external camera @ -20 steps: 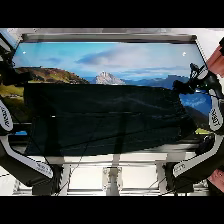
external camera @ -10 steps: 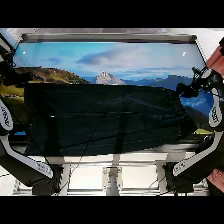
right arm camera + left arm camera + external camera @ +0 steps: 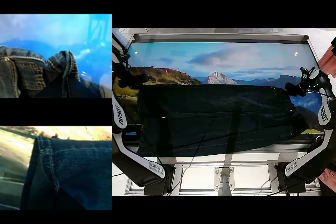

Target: Fold the clothes and pants, and hang the long-sleeved shirts on hangers.

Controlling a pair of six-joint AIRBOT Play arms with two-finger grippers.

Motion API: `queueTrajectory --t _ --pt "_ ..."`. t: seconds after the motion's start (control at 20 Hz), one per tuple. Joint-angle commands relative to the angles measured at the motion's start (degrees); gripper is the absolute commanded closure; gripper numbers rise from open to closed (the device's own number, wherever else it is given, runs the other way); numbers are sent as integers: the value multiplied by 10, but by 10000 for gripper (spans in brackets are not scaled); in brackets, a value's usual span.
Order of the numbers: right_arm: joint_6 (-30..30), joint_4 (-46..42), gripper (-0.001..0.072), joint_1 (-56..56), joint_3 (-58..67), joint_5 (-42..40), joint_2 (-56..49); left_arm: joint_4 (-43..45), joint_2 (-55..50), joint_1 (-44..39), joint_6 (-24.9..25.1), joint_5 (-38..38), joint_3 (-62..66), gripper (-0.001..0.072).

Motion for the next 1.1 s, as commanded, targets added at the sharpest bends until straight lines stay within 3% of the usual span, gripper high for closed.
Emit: queueTrajectory --t 0.0,0.15,0.35,0.55,0.8,0.85,0.95,1.05 --pt "27 3 698 1 1 -41 -1 -5 -16 -4 -29 39 0 685" --pt "110 11 699 1 1 -113 -1 -6 -13 -5 -105 136 2 685" --pt "155 40 699 1 1 -201 -1 -5 -16 -7 -112 218 3 685" --pt "155 87 699 1 2 -253 -1 -4 -33 -7 -111 224 3 685" --pt "155 88 698 1 22 -245 -1 -7 -69 -7 -111 189 3 684" --pt "152 83 684 1 26 -234 -1 -9 -76 -7 -111 181 3 680" --pt "151 64 568 -1 29 -202 -1 -10 -84 -7 -111 169 2 675" --pt "151 45 508 -6 30 -163 -1 -8 -85 -5 -106 159 3 667"
